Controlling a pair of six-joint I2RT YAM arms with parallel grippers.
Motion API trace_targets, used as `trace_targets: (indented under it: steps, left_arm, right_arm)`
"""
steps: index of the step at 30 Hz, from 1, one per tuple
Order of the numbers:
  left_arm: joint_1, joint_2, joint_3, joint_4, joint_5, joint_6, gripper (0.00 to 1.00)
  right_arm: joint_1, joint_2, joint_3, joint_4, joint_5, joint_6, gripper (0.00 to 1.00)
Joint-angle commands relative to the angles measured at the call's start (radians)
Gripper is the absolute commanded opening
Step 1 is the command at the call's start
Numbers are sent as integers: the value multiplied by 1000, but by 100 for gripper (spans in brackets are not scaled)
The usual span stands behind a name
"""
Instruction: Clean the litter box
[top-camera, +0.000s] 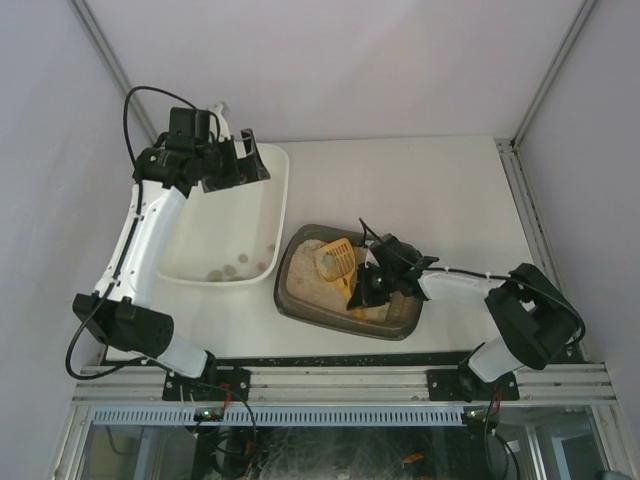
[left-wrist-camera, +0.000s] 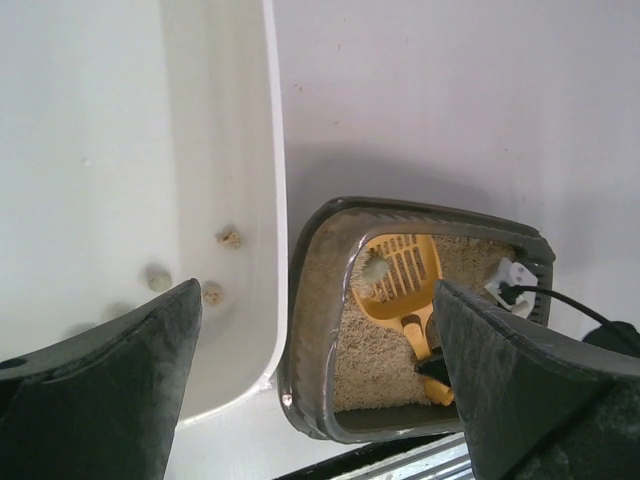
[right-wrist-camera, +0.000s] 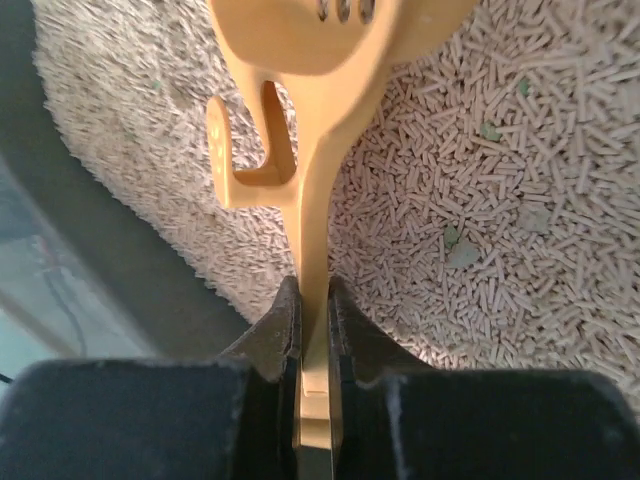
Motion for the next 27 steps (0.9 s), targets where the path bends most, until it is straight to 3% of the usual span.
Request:
trace_targets:
  steps: [1,10,27]
  left_arm:
    - [25,-86,-63,56,20,22,100]
    - [56,-151,-155,94,35,21,100]
    - [63,-147,-201,121,80,1,100]
  right_arm:
    - [7,86,21,-216,109,-105,0]
    - [5,177,139,-241,68,-147,0]
    - [-5,-136,96,-345,131,-180,0]
